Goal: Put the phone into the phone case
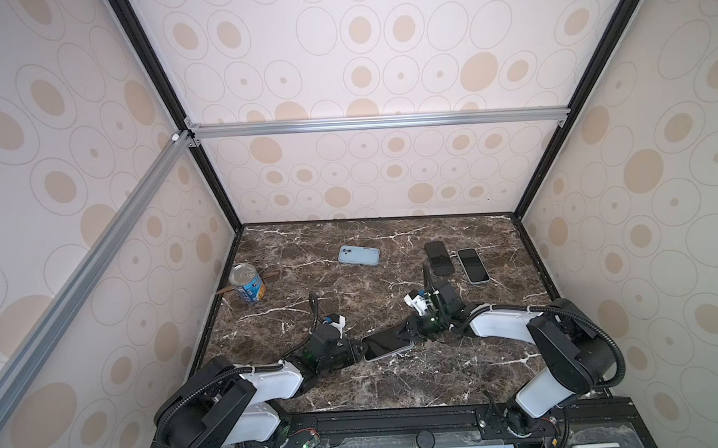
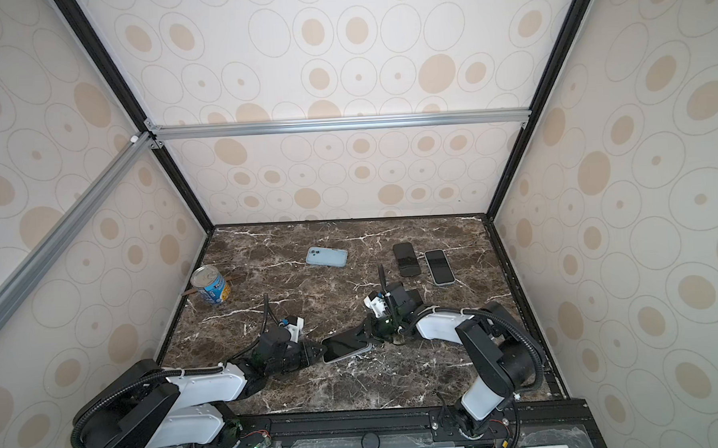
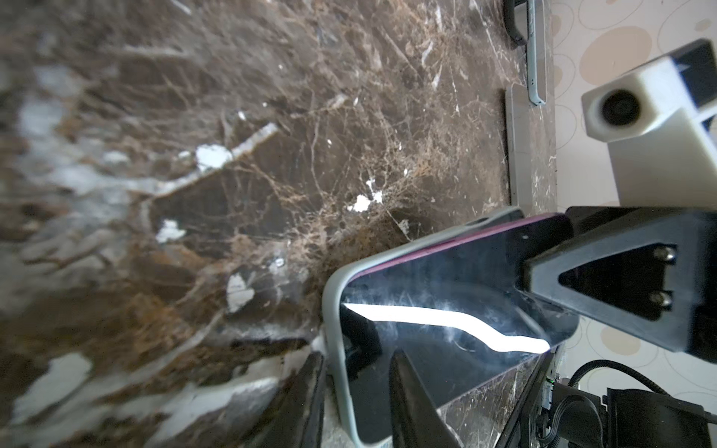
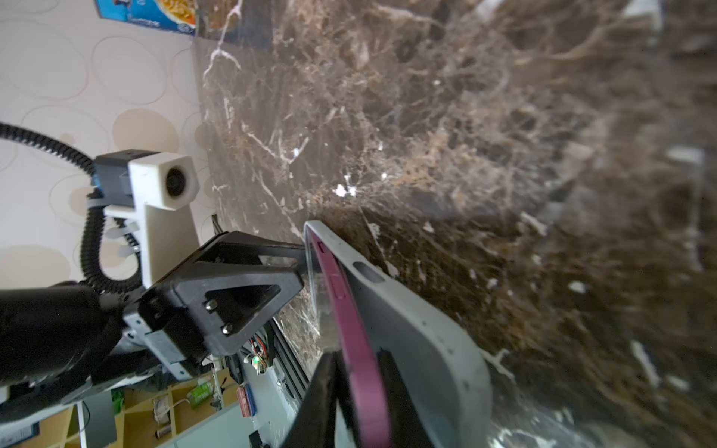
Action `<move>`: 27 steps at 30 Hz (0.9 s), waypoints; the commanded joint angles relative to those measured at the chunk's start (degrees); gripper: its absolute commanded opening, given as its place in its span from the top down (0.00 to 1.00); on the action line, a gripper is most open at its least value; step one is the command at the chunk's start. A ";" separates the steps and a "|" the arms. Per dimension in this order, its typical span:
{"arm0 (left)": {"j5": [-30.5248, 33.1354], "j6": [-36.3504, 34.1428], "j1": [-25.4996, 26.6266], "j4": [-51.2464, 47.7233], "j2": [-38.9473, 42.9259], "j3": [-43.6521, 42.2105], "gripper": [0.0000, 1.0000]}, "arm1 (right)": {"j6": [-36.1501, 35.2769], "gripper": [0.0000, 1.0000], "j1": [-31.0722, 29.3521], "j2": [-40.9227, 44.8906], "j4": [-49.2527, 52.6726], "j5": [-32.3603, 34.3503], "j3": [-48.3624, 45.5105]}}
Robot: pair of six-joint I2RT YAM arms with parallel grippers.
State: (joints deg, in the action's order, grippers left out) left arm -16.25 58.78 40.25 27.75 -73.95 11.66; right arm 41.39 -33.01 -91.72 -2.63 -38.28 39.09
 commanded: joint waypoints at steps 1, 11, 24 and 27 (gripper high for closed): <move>2.69 -1.74 0.38 -6.37 0.89 0.58 0.70 | -4.30 0.74 -0.30 -0.80 16.57 11.19 1.06; 3.07 -1.81 0.35 -8.10 3.07 0.55 0.70 | -8.62 0.60 -0.31 1.48 27.39 13.40 9.39; 0.61 -3.41 0.39 -10.08 3.82 3.41 0.70 | -11.66 0.54 -0.33 5.70 35.65 18.11 12.69; -0.37 -3.50 0.44 -10.09 3.69 4.54 0.69 | -12.44 0.58 -0.25 6.55 36.95 19.93 12.16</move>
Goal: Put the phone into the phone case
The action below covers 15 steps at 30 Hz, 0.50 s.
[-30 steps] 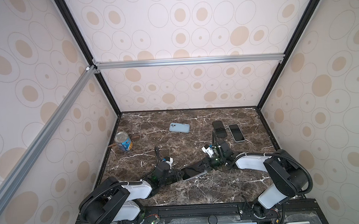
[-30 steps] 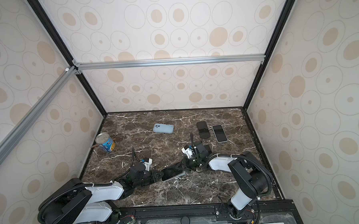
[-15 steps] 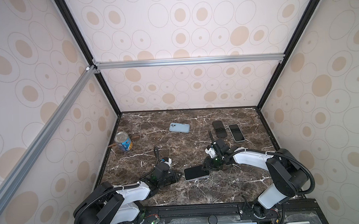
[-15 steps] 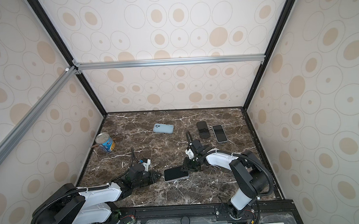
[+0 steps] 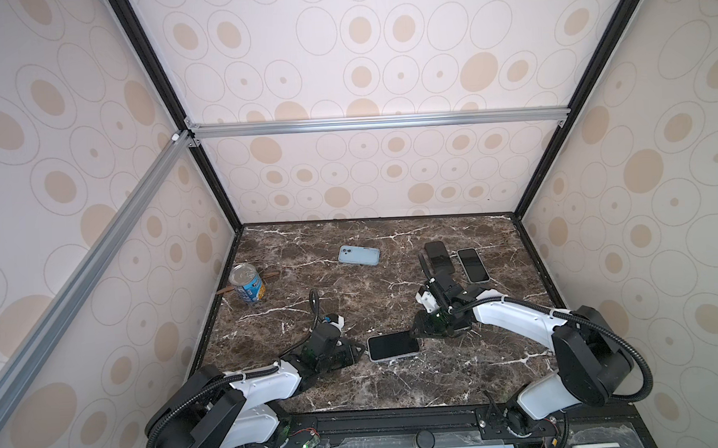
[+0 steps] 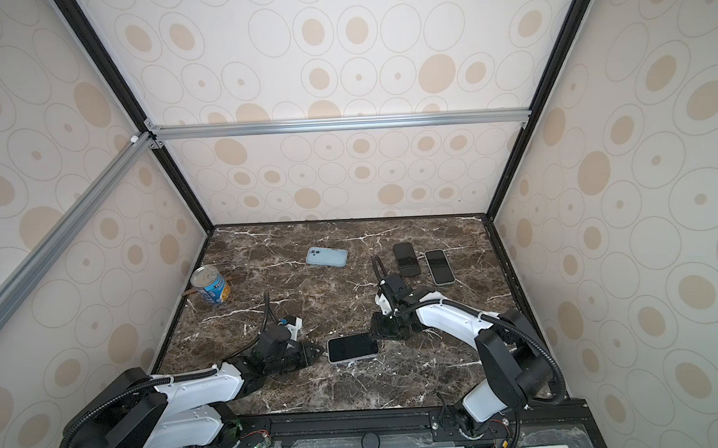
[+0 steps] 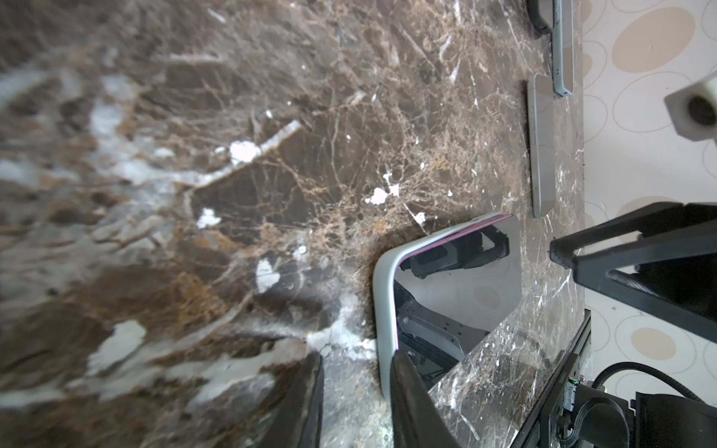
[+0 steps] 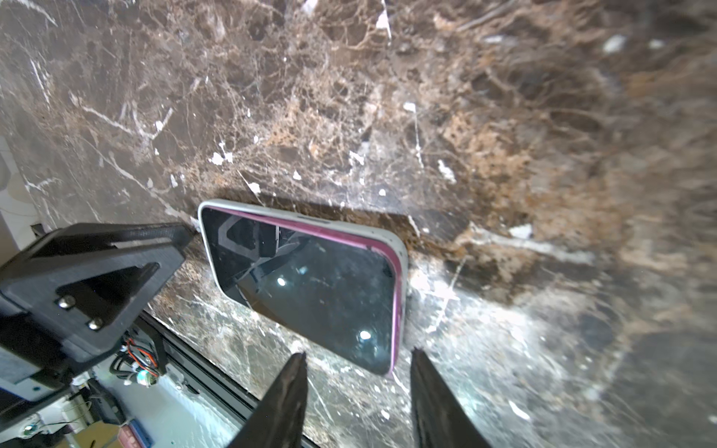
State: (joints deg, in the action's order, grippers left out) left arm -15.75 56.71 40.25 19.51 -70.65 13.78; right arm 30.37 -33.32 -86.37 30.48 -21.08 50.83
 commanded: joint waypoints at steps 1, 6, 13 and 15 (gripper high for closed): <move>-1.03 -1.54 0.42 -1.84 0.10 2.86 0.69 | -1.63 0.61 0.05 1.30 3.97 3.09 -0.01; -2.95 -1.52 0.44 -0.22 -2.51 4.32 0.69 | -1.89 0.75 0.02 0.15 2.83 2.56 -1.28; -4.99 -0.46 0.68 2.48 -6.06 4.28 0.70 | -1.76 0.82 0.01 -3.18 0.07 -0.35 -2.10; -5.04 -0.38 0.76 2.78 -6.23 3.98 0.71 | -1.66 0.84 0.01 -4.34 -0.55 -1.17 -2.55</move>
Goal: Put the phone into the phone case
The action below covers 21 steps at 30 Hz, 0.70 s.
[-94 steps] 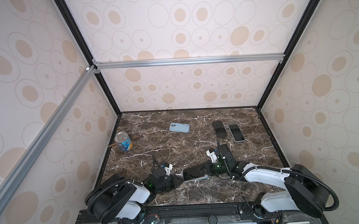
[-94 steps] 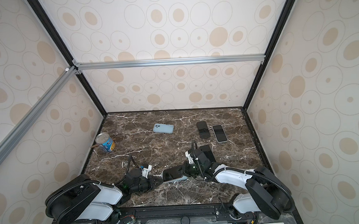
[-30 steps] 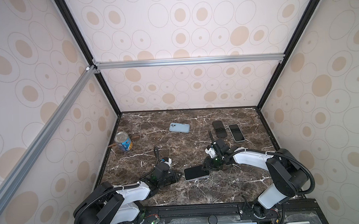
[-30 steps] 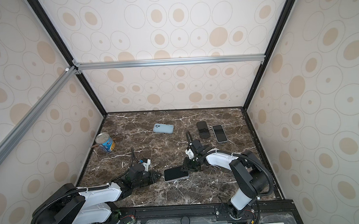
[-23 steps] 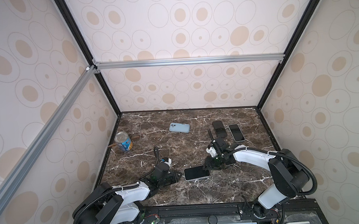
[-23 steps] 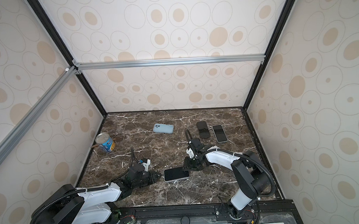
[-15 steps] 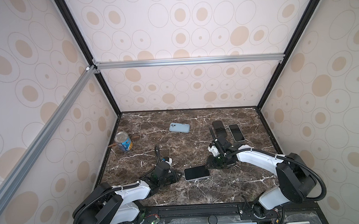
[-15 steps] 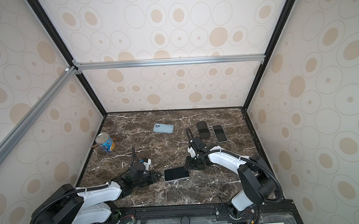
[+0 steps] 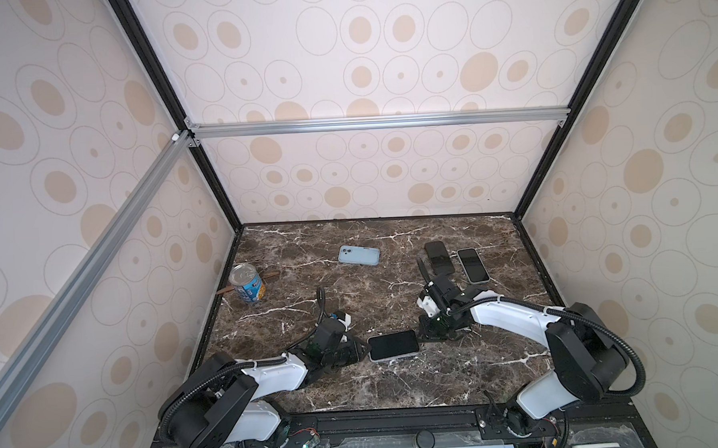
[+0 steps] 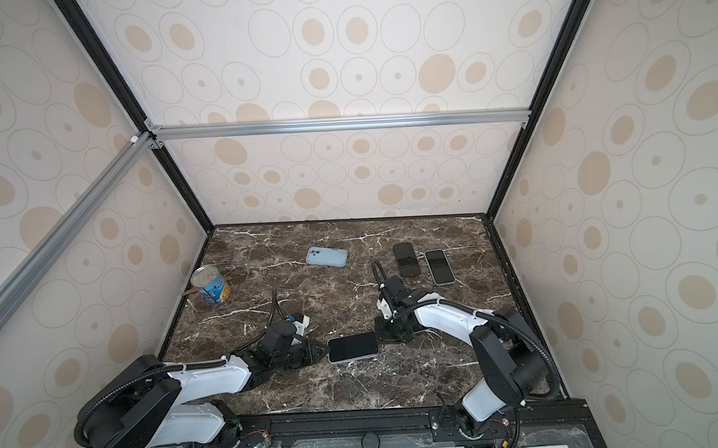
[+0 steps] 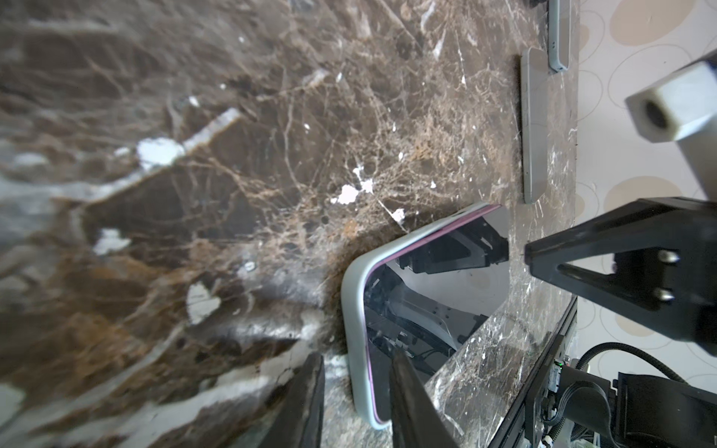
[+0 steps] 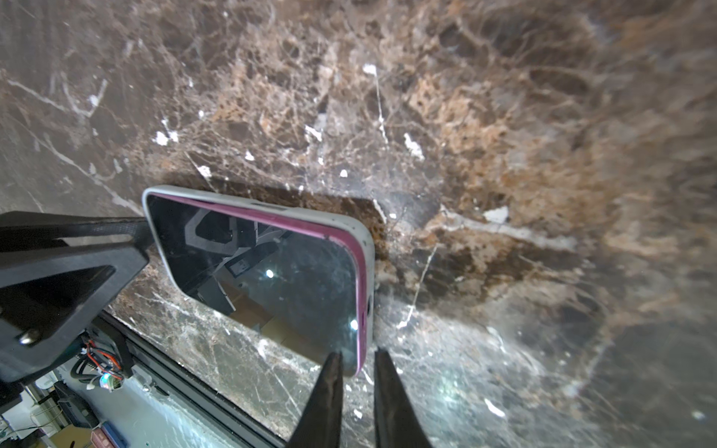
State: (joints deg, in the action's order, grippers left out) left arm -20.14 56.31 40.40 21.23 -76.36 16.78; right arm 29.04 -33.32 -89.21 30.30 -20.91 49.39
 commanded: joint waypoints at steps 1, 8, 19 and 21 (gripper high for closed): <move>-0.68 0.11 0.58 1.22 -0.55 0.77 0.71 | -0.14 0.85 0.04 -1.98 -0.83 -1.96 -1.30; -0.69 1.50 0.77 3.49 -1.63 -0.72 0.74 | 1.32 0.93 -0.35 -3.89 -3.61 -4.57 -3.31; -1.06 2.97 1.19 5.92 -3.74 -1.88 0.75 | 0.84 0.92 -4.46 -7.75 -1.14 -1.49 -4.38; -0.98 3.09 1.31 5.97 -3.71 -2.25 0.76 | 0.86 0.92 -5.52 -8.54 -0.65 -0.02 -4.41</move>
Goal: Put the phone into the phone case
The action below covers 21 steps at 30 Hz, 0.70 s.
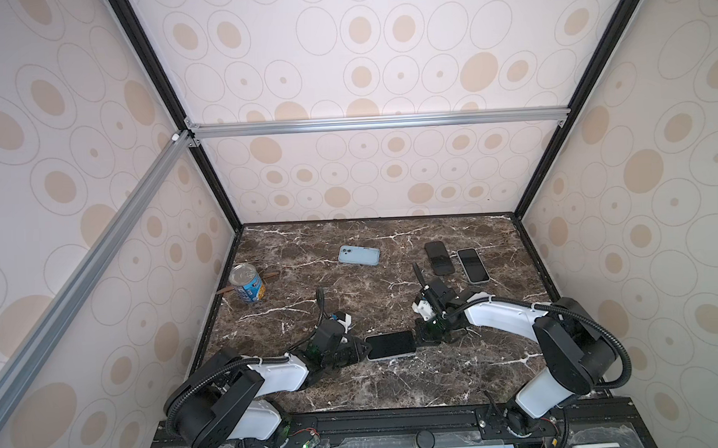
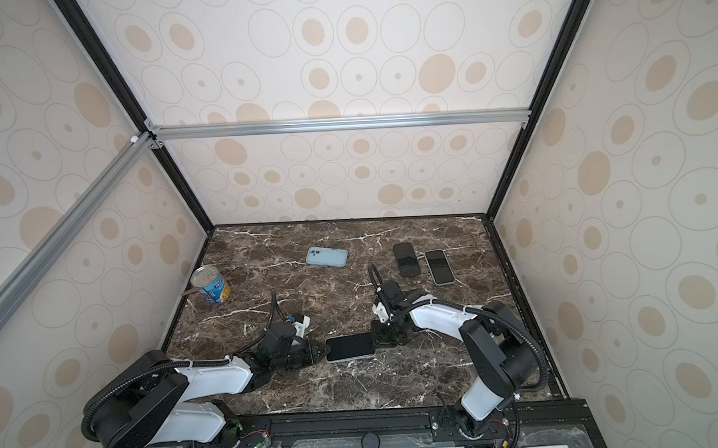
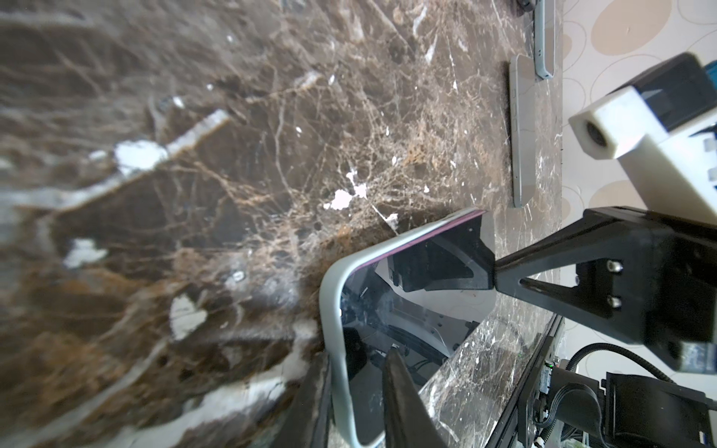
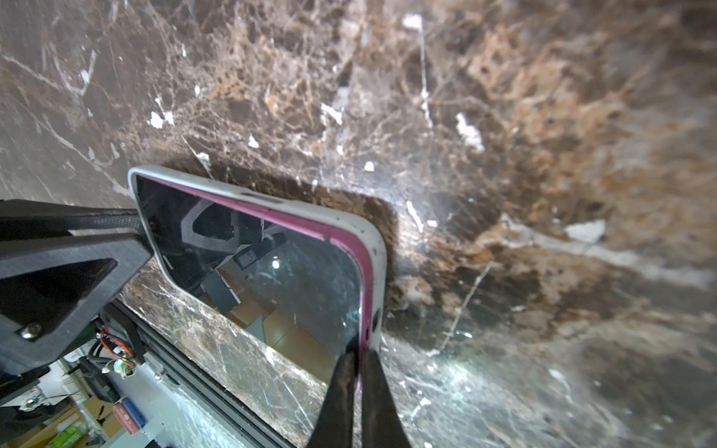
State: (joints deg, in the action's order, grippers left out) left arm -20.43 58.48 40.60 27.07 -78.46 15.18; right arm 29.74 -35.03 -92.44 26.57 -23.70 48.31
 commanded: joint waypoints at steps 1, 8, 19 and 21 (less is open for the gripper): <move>-0.58 1.02 1.23 0.20 -1.44 -0.87 0.76 | 0.15 0.92 -4.35 -5.90 3.39 3.23 -3.29; 0.25 1.62 1.49 0.49 -1.18 -3.24 0.76 | 0.24 0.91 -7.09 -11.16 3.80 6.44 -3.28; 0.98 1.69 1.49 0.92 -1.78 -4.19 0.76 | 0.03 0.91 -10.22 -17.24 4.63 11.31 -2.83; 1.00 1.65 1.50 0.86 -1.77 -4.19 0.76 | 0.14 0.91 -10.32 -18.46 3.88 11.40 -3.28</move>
State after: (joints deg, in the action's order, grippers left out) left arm -19.29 59.24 41.01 32.32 -78.54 12.34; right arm 30.55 -40.66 -95.85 32.36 -14.11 53.15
